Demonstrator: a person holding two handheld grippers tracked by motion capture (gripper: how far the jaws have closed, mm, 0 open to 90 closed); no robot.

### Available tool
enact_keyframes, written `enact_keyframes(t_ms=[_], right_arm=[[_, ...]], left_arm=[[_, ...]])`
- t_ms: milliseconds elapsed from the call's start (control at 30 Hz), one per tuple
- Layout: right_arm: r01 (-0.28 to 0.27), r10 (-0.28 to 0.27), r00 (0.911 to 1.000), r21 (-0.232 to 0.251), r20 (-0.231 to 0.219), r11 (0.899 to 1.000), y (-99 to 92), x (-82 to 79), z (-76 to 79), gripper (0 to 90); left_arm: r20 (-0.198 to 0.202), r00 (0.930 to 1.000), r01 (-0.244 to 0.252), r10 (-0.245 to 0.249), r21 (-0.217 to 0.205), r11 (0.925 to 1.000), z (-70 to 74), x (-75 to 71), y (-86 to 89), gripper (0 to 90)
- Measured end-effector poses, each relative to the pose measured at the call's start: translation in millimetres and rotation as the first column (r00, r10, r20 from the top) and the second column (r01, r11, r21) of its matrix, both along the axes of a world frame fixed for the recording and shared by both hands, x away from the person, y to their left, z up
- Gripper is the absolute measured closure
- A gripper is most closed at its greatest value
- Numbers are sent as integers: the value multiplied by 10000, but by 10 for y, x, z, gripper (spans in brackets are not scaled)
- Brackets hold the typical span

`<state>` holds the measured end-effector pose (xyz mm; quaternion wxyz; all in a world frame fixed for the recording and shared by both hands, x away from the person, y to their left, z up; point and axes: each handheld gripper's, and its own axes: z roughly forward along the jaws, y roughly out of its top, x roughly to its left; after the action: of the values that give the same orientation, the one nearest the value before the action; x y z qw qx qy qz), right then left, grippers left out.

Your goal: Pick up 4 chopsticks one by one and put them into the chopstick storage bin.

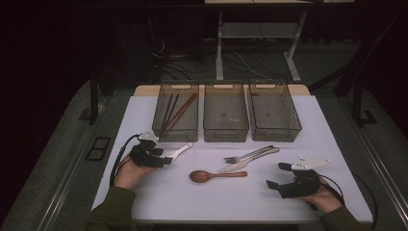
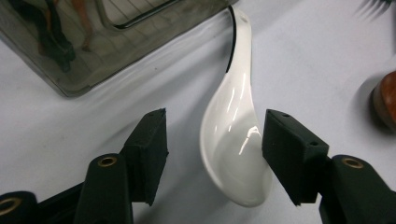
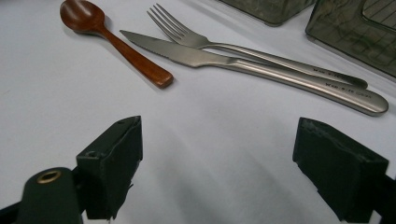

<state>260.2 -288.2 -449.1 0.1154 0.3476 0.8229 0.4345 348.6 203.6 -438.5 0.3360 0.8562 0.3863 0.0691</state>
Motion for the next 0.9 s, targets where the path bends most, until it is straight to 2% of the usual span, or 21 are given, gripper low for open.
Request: enact_keyframes(t_ms=[167,367,400,800,900], right_arm=[[-10,10,10000,-57,11,10000,2,-2,-1,158],[-11,11,10000,-49,30,10000,2,-4,1,158],[-8,8,10000,-45,19,10000,2,-5,2,157],[-24,24,10000,-46,-11,10000,7,-7,1,158],[-28,28,10000,-55,-16,10000,8,-7,1,158]], left_arm=[[325,9988,343,-357,404,9986,4,-47,-54,487],[165,9977,651,-655,256,9976,8,-82,-95,635],[178,9972,715,-721,333,9969,12,-82,-99,652],[294,9938,1061,-1075,432,9934,39,-117,-149,761],[404,9910,1243,-1273,695,9898,56,-125,-167,776]])
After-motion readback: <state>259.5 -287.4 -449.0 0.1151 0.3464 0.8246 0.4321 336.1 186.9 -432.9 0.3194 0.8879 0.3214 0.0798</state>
